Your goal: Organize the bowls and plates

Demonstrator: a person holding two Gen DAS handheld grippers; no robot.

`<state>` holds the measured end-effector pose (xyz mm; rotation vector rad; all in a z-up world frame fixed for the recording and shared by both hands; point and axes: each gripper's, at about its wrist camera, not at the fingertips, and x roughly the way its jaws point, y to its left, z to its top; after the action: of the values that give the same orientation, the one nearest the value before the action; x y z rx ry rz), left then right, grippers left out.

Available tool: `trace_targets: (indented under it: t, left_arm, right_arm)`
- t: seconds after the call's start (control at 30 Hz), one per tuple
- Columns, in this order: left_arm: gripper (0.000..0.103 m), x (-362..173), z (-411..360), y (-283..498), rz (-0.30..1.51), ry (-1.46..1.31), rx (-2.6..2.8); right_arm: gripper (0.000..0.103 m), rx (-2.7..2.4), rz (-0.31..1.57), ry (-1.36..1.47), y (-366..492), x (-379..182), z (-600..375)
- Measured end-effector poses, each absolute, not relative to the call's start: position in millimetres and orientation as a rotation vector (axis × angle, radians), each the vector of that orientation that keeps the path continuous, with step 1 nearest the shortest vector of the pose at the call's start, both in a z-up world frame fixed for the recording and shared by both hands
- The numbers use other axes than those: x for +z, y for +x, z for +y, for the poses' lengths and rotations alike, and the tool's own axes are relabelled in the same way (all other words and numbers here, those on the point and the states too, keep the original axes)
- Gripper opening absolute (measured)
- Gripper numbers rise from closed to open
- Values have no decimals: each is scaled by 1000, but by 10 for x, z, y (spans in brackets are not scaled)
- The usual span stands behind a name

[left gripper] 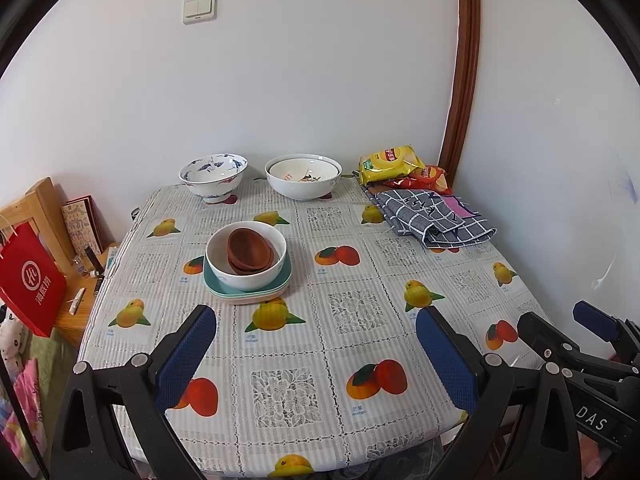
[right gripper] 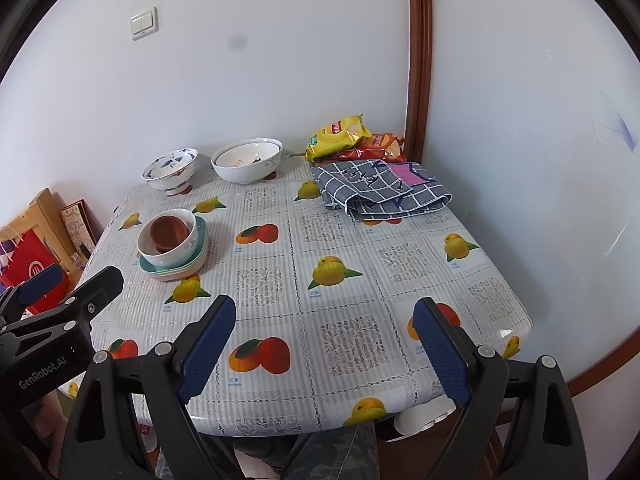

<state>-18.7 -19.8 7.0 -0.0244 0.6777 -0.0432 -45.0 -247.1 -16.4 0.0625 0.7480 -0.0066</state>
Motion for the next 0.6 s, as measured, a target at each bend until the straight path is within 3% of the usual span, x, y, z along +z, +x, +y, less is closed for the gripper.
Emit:
trace_targets:
  t: [0.6]
  left_arm:
    - [101,76,-196,-191,677,-23,-43]
  right_arm:
    - [90,-11,745,62,-464,-126,-2458]
